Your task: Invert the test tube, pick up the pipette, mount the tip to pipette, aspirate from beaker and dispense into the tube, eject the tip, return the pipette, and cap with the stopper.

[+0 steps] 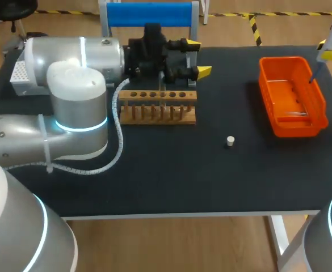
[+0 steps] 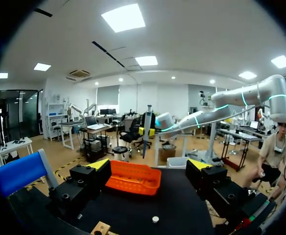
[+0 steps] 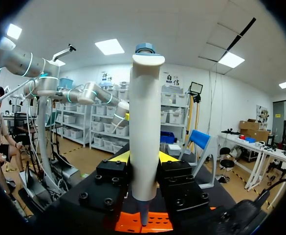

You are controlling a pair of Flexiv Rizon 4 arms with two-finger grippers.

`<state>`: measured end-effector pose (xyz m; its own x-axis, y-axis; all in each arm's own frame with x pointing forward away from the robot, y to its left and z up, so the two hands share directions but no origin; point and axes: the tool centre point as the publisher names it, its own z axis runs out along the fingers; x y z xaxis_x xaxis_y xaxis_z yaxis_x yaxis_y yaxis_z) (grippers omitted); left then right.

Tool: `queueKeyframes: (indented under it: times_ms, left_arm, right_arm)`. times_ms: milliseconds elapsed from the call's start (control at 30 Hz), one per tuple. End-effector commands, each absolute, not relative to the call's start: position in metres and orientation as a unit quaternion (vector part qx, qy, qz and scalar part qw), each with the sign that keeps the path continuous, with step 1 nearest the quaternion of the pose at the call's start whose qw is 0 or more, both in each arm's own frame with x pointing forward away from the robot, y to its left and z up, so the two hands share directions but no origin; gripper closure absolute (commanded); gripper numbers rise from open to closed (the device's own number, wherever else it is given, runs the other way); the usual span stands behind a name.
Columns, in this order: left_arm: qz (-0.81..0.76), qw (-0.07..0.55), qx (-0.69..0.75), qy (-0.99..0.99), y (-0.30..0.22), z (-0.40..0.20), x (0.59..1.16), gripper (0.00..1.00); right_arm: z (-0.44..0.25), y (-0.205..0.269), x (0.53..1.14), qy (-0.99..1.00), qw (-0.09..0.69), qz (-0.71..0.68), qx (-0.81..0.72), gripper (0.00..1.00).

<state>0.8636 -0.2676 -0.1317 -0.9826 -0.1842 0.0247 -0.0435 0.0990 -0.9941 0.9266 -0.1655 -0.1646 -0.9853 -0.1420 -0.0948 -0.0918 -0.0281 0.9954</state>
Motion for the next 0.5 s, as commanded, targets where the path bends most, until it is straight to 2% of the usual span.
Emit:
queueKeyframes:
  times_ms: [33, 500]
  left_arm:
    - [-0.704, 0.063, -0.078, 0.703, -0.2575, -0.1358, 0.8524, 0.00]
    - [-0.702, 0.062, -0.064, 0.707, -0.2629, -0.1338, 0.8462, 0.00]
  right_arm:
    - [-0.1638, -0.1663, 0.9271, -0.698, 0.018, -0.711, 0.085, 1.00]
    - [-0.1638, -0.1663, 0.9271, -0.698, 0.018, -0.711, 0.085, 1.00]
